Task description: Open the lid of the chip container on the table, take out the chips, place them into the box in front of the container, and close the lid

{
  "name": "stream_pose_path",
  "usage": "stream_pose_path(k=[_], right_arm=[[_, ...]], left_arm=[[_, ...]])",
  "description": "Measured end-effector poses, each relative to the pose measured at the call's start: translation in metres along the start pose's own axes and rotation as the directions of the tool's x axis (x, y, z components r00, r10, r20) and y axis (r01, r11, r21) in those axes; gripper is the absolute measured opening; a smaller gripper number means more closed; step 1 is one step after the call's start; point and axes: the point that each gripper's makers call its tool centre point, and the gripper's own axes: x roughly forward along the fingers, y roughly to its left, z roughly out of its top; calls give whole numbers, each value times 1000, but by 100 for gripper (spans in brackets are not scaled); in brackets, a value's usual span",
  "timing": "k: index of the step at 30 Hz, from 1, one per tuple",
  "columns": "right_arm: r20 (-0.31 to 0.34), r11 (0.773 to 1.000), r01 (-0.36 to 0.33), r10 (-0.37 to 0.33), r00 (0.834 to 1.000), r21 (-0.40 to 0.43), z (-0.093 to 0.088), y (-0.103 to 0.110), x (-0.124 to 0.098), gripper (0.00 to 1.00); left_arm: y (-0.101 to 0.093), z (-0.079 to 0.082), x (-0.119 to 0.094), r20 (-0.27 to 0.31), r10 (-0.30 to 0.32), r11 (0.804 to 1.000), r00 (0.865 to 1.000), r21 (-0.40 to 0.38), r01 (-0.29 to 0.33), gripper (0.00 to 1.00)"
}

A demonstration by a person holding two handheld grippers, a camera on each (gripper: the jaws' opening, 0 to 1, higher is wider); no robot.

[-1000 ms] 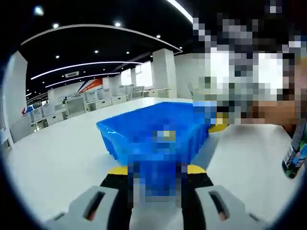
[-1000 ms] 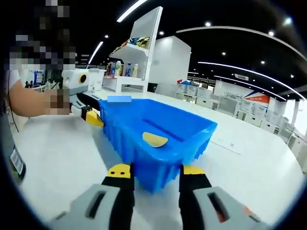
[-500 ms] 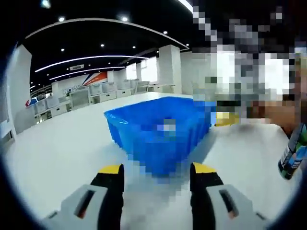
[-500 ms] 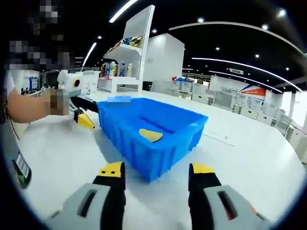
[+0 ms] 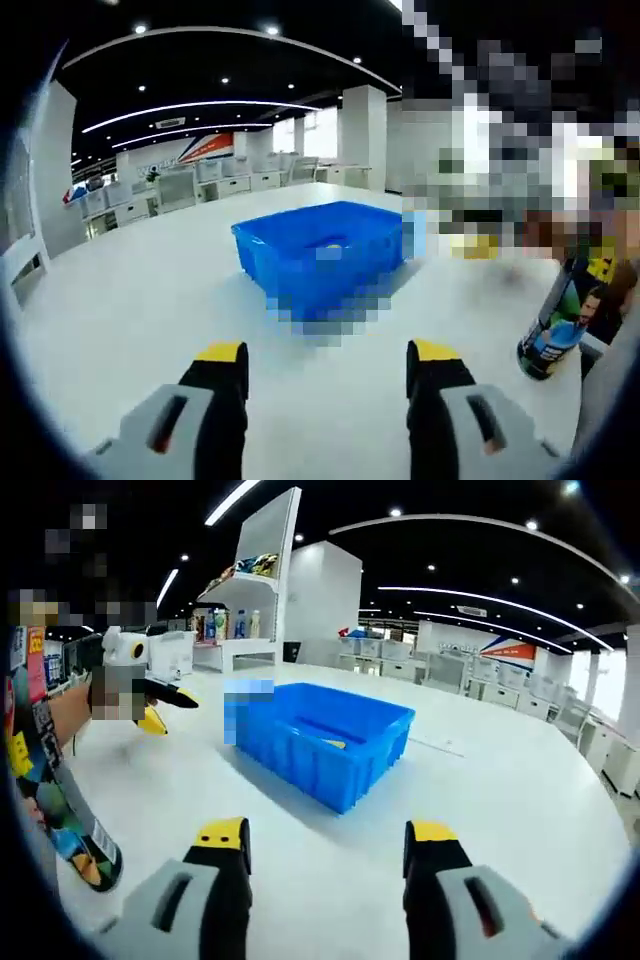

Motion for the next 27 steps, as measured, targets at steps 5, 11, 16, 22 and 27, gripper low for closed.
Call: stream_pose_path(k=[5, 11, 16, 22, 27], right_arm=[[-44, 1000, 16, -17, 999, -18, -6, 16, -36, 67], [-91, 999, 31, -32, 995, -9, -14, 28, -71, 67], [-108, 999, 34, -36, 994, -15, -17, 44, -97, 67], [-107, 997, 75, -72, 992, 27, -21, 50, -128, 63], [-109, 994, 100, -95, 989, 39, -27, 52, -144, 66]], left_arm=[[-22, -10, -31, -46, -4, 1000, 999, 3, 4, 68], [-48, -15, -68, -38, 6, 1000, 999, 17, -6, 70], [-68, -21, -91, -64, -3, 1000, 998, -10, 2, 70], [-89, -29, -108, -70, -35, 999, 997, 25, 37, 70], [-99, -31, -118, -59, -30, 999, 998, 26, 32, 73]])
